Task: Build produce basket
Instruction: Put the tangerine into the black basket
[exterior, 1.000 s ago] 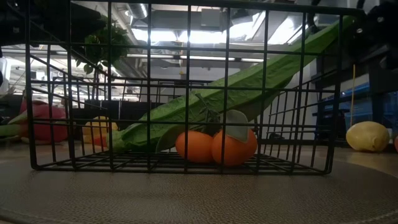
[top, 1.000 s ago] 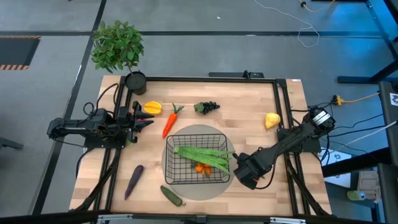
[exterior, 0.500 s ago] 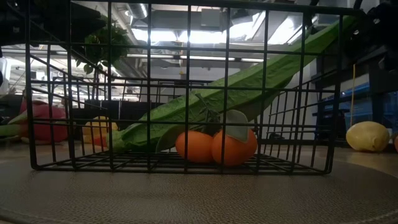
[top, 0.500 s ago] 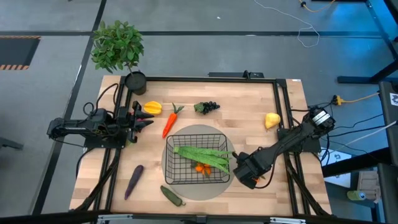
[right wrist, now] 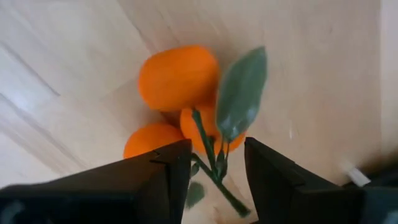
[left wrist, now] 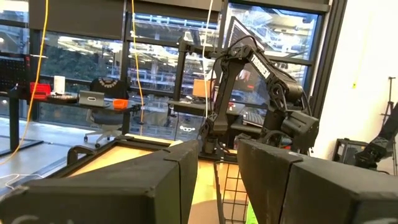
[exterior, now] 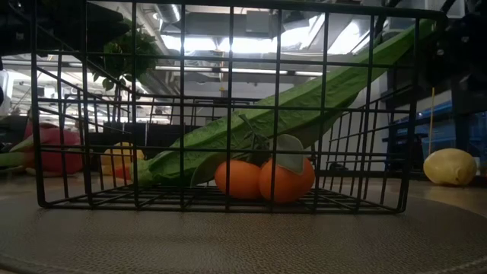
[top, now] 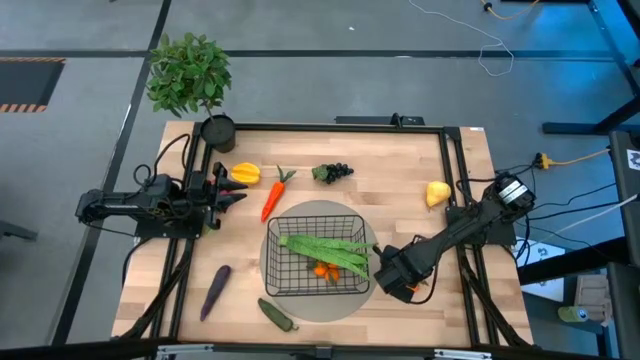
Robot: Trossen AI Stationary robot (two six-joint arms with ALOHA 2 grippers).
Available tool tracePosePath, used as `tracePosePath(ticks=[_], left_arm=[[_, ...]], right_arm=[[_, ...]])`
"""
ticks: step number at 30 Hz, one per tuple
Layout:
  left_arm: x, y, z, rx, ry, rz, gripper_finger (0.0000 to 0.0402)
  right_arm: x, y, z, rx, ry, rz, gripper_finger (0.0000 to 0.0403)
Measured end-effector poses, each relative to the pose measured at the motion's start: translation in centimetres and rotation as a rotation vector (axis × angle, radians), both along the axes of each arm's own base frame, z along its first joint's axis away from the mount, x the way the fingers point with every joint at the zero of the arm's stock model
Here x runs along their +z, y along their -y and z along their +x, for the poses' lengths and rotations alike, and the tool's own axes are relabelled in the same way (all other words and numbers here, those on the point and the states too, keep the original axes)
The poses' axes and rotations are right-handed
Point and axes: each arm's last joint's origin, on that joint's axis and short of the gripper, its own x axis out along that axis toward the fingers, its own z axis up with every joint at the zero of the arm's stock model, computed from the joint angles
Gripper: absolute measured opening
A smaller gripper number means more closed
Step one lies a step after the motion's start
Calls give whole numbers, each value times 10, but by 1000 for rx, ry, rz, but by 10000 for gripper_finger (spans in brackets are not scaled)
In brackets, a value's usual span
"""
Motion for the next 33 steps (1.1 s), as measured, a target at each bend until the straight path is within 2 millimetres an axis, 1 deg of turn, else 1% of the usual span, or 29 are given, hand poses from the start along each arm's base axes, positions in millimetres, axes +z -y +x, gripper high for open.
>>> tracePosePath(ticks=[3, 6, 9, 12, 13, 16, 19, 22, 25, 26, 28, 30, 33], left_arm=[[0, 0, 0, 2, 0, 5, 105], [0, 0, 0, 13, 0, 2, 105], [0, 0, 0, 15, 0, 1, 105], [0, 0, 0, 15, 0, 1, 105], [0, 0, 0, 15, 0, 1, 105], [0, 0, 0, 16, 0, 1, 105], [0, 0, 0, 15, 3, 1, 105], [1, 0, -1, 15, 14, 1, 105], [2, 0, -1, 16, 17, 1, 105], [2, 0, -1, 16, 17, 2, 105], [2, 0, -1, 16, 17, 2, 105], [2, -1, -1, 19, 20, 1, 105], [3, -1, -1, 20, 37, 1, 105]], right_arm=[[0, 0, -1, -3, -22, 9, 133], [1, 0, -3, -9, -44, 22, 112], [1, -1, -3, -14, -61, 49, 72], [1, -1, -3, -9, -76, 75, 18], [1, -1, -4, 4, -77, 81, 10], [2, -2, -5, 15, -100, 106, 4], [9, -1, -7, 37, -153, 105, 2], [28, 0, -9, 33, -226, 70, 1], [55, 1, -10, 20, -286, 17, 1], [64, 0, -8, 18, -261, 12, 1], [81, -3, -2, 57, -154, 62, 1], [102, -4, 3, 85, -60, 55, 0], [128, -7, 9, 147, 79, 42, 0]])
